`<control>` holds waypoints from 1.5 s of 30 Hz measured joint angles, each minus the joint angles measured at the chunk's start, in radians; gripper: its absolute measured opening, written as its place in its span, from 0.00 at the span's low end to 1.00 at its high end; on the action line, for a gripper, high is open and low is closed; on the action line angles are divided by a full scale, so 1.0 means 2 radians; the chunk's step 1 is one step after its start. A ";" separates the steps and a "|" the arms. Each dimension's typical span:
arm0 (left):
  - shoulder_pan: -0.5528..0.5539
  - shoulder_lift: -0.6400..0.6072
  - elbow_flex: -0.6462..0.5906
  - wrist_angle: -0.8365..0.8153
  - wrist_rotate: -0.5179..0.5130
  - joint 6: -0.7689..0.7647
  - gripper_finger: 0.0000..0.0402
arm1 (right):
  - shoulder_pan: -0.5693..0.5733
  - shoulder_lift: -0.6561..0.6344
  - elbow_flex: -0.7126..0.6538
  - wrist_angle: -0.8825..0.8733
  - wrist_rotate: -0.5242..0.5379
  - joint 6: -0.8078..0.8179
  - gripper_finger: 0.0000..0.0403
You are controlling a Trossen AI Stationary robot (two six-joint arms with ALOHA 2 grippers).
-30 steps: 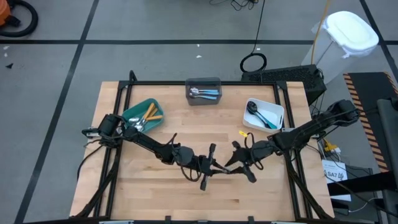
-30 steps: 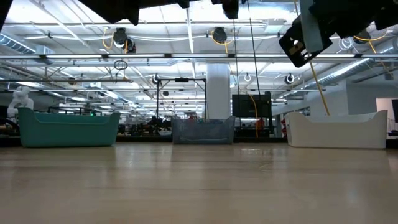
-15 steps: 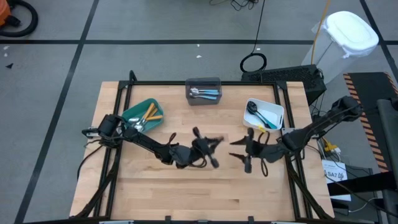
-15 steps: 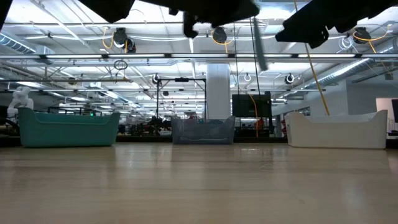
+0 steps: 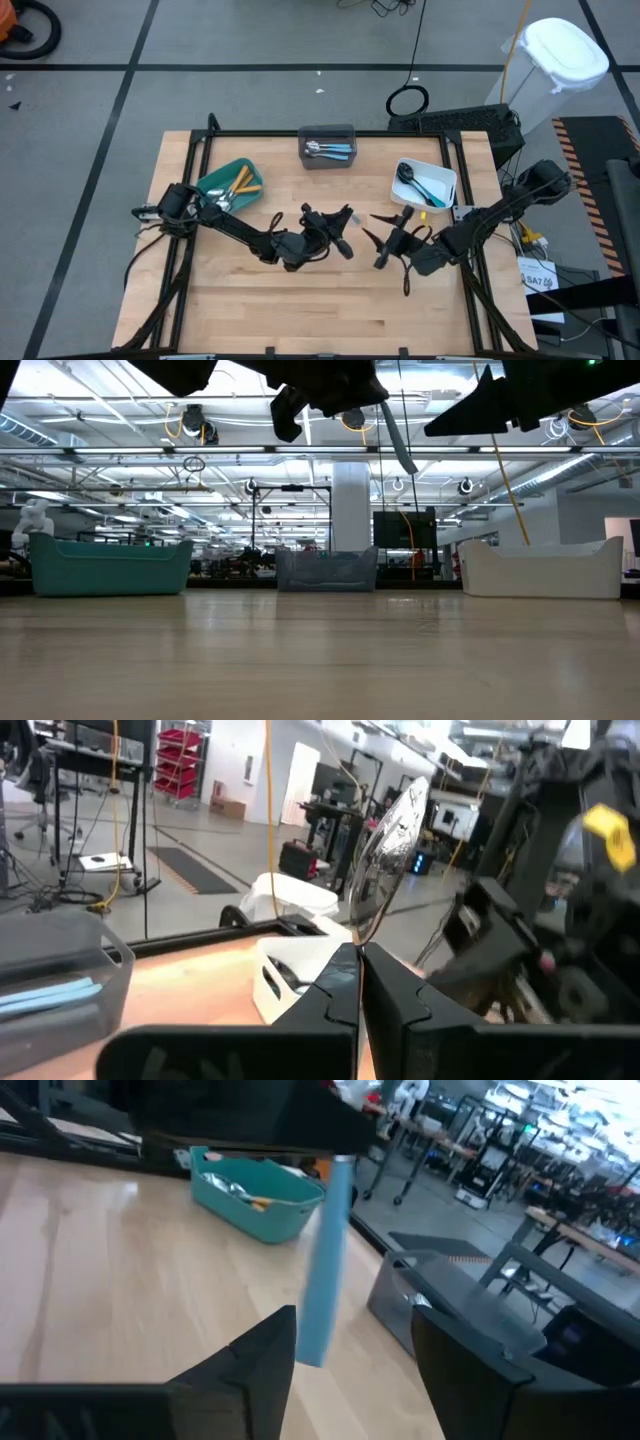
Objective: Sort silverware by color (type)
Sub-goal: Put the light blue spoon into the black bin
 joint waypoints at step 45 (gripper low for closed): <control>0.014 -0.001 0.000 -0.018 -0.002 -0.009 0.08 | -0.095 0.093 -0.001 0.096 -0.055 -0.053 0.12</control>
